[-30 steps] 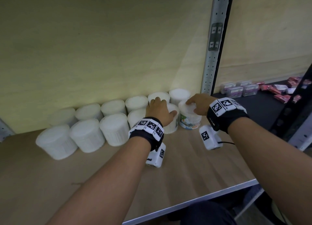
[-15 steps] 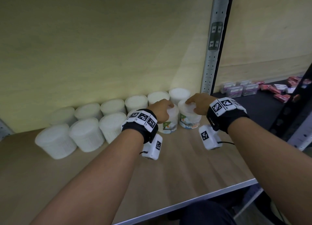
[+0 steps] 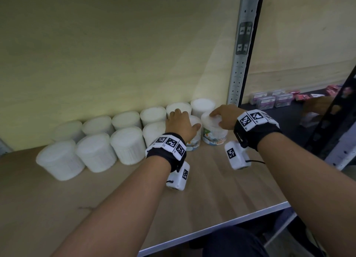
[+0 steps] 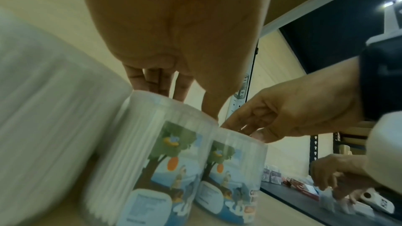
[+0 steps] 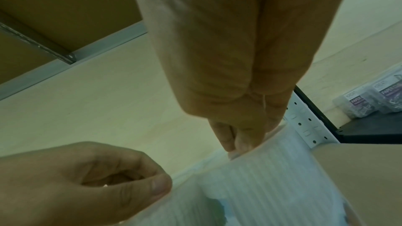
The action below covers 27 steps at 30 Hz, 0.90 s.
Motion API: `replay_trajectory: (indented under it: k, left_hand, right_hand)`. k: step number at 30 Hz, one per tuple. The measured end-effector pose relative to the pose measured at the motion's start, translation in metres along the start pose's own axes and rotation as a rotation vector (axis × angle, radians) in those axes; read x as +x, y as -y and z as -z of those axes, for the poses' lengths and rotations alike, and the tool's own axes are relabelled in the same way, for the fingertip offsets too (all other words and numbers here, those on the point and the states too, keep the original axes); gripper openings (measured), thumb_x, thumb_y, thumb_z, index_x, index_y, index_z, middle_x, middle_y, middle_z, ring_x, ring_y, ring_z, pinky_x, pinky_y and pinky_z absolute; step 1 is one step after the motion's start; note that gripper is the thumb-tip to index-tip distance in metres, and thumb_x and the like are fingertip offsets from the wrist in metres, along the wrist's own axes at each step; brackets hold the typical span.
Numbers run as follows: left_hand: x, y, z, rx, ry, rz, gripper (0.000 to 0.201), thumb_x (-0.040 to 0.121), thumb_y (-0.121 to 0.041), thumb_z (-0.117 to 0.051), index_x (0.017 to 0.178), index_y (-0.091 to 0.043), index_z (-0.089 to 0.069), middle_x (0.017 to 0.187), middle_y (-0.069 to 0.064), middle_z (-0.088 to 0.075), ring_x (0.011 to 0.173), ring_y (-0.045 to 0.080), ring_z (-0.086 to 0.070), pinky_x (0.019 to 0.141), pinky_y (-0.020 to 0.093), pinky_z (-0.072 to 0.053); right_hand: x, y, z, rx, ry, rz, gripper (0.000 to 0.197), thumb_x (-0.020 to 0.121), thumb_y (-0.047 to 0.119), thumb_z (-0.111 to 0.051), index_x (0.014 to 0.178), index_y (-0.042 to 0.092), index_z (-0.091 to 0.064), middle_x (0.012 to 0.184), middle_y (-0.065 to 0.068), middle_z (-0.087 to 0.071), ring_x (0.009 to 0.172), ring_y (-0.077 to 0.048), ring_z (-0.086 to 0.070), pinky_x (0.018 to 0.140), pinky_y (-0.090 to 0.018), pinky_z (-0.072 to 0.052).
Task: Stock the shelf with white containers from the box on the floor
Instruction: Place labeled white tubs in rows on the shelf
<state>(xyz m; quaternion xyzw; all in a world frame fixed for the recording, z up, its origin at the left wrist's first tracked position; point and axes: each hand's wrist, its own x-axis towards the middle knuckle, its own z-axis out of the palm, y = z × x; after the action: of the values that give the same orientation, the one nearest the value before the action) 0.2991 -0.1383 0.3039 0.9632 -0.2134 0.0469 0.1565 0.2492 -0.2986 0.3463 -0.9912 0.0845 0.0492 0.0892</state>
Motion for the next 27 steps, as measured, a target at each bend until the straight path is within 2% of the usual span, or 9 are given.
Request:
replay_trajectory:
  k: [5,7,11,15,17,19,21,27]
  left_hand:
    - [0.004,0.001,0.013,-0.001,0.139,-0.035,0.053,0.090,-0.042,-0.057,0.132,-0.011,-0.049,0.136,0.012,-0.043,0.127,0.030,-0.041,0.103,0.045,-0.040]
    - [0.005,0.003,0.018,-0.025,0.200,-0.057,0.051,0.091,-0.032,-0.059,0.136,-0.013,-0.047,0.140,0.010,-0.043,0.129,0.029,-0.043,0.105,0.043,-0.040]
    - [0.004,0.004,0.026,-0.088,0.294,-0.110,0.050,0.091,-0.006,-0.051,0.139,-0.015,-0.044,0.146,0.006,-0.041,0.132,0.024,-0.043,0.104,0.030,-0.037]
    - [0.000,0.005,0.033,-0.133,0.334,-0.127,0.058,0.087,0.006,-0.042,0.140,-0.017,-0.043,0.148,0.007,-0.040,0.133,0.025,-0.042,0.102,0.029,-0.039]
    - [-0.001,0.005,0.030,-0.176,0.302,-0.116,0.054,0.088,0.003,-0.043,0.140,-0.014,-0.043,0.148,0.008,-0.038,0.135,0.026,-0.039,0.105,0.030,-0.036]
    - [-0.002,0.005,0.024,-0.181,0.222,-0.106,0.046,0.092,-0.012,-0.052,0.137,-0.012,-0.045,0.144,0.010,-0.039,0.133,0.026,-0.039,0.107,0.032,-0.034]
    - [-0.002,0.006,0.018,-0.162,0.195,-0.094,0.048,0.091,-0.025,-0.058,0.135,-0.012,-0.048,0.141,0.010,-0.042,0.130,0.027,-0.043,0.107,0.035,-0.037]
    - [0.000,0.006,0.010,-0.189,0.117,-0.040,0.043,0.087,-0.030,-0.063,0.127,-0.015,-0.056,0.135,0.007,-0.048,0.126,0.026,-0.047,0.105,0.039,-0.041]
  right_hand:
    - [0.001,0.000,0.000,-0.001,-0.001,0.002,0.055,0.090,0.003,-0.049,0.141,0.022,-0.047,0.148,-0.005,-0.041,0.133,-0.025,-0.044,0.109,-0.031,-0.038]
    - [0.001,-0.001,-0.001,-0.003,-0.002,0.004,0.055,0.089,0.003,-0.050,0.141,0.022,-0.047,0.148,-0.004,-0.042,0.133,-0.025,-0.045,0.109,-0.032,-0.038]
    - [0.002,-0.001,-0.001,-0.016,-0.008,0.006,0.055,0.089,0.004,-0.050,0.141,0.023,-0.047,0.147,-0.004,-0.042,0.132,-0.025,-0.045,0.109,-0.032,-0.038]
    - [0.004,0.000,-0.002,-0.025,0.010,0.006,0.056,0.089,0.004,-0.050,0.142,0.023,-0.045,0.148,-0.004,-0.041,0.133,-0.025,-0.044,0.109,-0.032,-0.036]
    - [0.004,-0.001,-0.001,-0.029,0.012,0.010,0.056,0.089,0.004,-0.051,0.142,0.023,-0.045,0.149,-0.004,-0.041,0.134,-0.025,-0.043,0.111,-0.033,-0.036]
    - [0.004,-0.002,-0.001,-0.022,0.013,0.011,0.056,0.089,0.004,-0.051,0.142,0.022,-0.045,0.149,-0.004,-0.041,0.134,-0.025,-0.043,0.111,-0.032,-0.035]
    - [0.005,-0.003,-0.002,-0.017,0.012,0.017,0.055,0.089,0.004,-0.051,0.142,0.022,-0.046,0.149,-0.004,-0.040,0.135,-0.024,-0.043,0.111,-0.031,-0.034]
    - [0.005,-0.003,-0.002,-0.007,0.010,0.020,0.055,0.090,0.003,-0.050,0.142,0.020,-0.046,0.150,-0.004,-0.040,0.135,-0.024,-0.042,0.111,-0.029,-0.033]
